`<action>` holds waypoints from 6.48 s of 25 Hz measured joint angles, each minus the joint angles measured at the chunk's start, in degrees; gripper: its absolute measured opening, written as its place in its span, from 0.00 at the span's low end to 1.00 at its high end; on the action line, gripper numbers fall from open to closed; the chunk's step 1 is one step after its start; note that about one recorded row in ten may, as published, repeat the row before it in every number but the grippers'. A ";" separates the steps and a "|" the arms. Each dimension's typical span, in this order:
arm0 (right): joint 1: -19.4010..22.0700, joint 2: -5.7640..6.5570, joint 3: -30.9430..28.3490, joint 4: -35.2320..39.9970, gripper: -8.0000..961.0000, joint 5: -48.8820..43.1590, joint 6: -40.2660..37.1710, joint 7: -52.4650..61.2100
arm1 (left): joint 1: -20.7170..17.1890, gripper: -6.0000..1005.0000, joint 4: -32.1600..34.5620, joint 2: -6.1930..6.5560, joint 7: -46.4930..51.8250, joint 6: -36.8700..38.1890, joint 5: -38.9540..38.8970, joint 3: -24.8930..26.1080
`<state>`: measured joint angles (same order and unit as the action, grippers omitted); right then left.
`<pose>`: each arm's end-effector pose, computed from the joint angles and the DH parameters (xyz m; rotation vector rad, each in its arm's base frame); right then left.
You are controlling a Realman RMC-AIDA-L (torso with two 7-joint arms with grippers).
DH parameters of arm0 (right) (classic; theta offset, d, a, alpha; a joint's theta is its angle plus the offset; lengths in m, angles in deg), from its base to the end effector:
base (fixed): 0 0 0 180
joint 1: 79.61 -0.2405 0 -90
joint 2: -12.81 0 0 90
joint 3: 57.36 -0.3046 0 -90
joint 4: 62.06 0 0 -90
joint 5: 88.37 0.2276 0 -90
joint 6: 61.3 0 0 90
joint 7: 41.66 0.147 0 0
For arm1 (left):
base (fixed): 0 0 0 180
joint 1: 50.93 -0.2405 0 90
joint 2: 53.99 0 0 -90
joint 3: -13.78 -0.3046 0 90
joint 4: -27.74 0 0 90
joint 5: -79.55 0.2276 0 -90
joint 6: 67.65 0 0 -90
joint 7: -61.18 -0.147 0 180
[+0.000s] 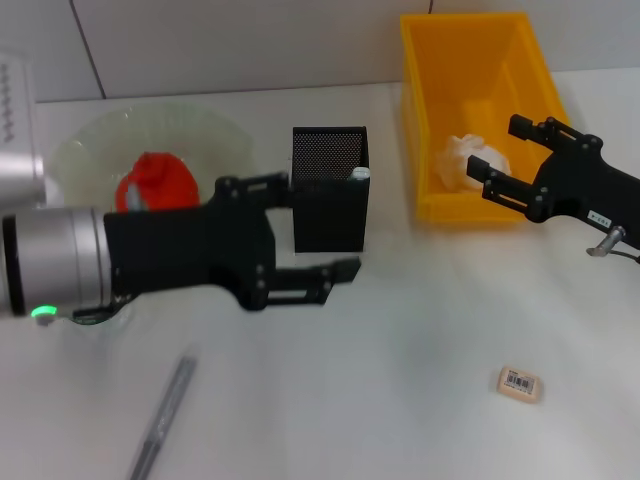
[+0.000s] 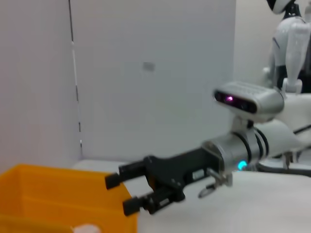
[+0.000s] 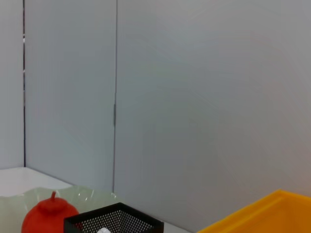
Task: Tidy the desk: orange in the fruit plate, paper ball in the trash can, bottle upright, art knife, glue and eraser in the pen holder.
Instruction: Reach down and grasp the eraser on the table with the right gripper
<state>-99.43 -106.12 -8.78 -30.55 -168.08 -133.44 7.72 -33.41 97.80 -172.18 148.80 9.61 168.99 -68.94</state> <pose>0.3613 0.3576 -0.0085 -2.1769 0.3820 0.7267 -0.2008 0.3372 -0.0427 -2.8599 -0.1307 -0.7338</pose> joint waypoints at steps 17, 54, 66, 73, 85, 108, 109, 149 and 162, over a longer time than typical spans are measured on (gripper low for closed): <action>1.50 -0.12 -0.24 19.92 0.80 -16.54 -7.72 24.28 | -4.58 0.78 -0.30 -0.02 -1.46 4.07 1.14 0.59; -9.14 -0.11 14.71 56.28 0.80 -64.91 -28.74 79.02 | -5.09 0.78 -2.14 -0.17 -5.18 5.19 2.20 -0.60; -11.98 -0.26 21.47 53.13 0.80 -68.80 -32.49 84.23 | -4.74 0.78 -2.83 -0.26 -5.18 5.26 3.35 -0.70; -12.77 -0.28 23.63 48.75 0.80 -69.11 -32.50 85.96 | -4.78 0.78 -2.83 -0.30 -6.27 5.27 3.37 -0.69; -12.82 -0.25 25.16 47.35 0.80 -71.70 -32.73 86.82 | -4.76 0.78 -3.44 -0.28 -6.49 5.27 3.38 -0.69; -14.78 -0.26 32.04 46.93 0.80 -74.95 -33.70 89.22 | -4.61 0.78 -3.44 -0.28 -6.52 5.37 3.38 -0.78; -14.82 -0.27 32.62 46.84 0.80 -75.14 -33.59 89.36 | -4.62 0.78 -3.44 -0.28 -6.53 5.36 3.38 -0.78; -15.85 -0.49 40.32 43.10 0.80 -76.46 -28.43 92.84 | -5.12 0.78 -3.61 -0.37 -7.46 5.35 3.35 -1.49; -15.87 -0.52 42.06 42.43 0.79 -76.56 -27.54 93.68 | -4.68 0.78 -4.33 -0.37 -7.46 5.36 3.37 -1.48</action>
<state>-115.30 -106.63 33.28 11.87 -244.65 -160.98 101.41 -38.09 93.47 -172.55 141.34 14.97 172.36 -70.42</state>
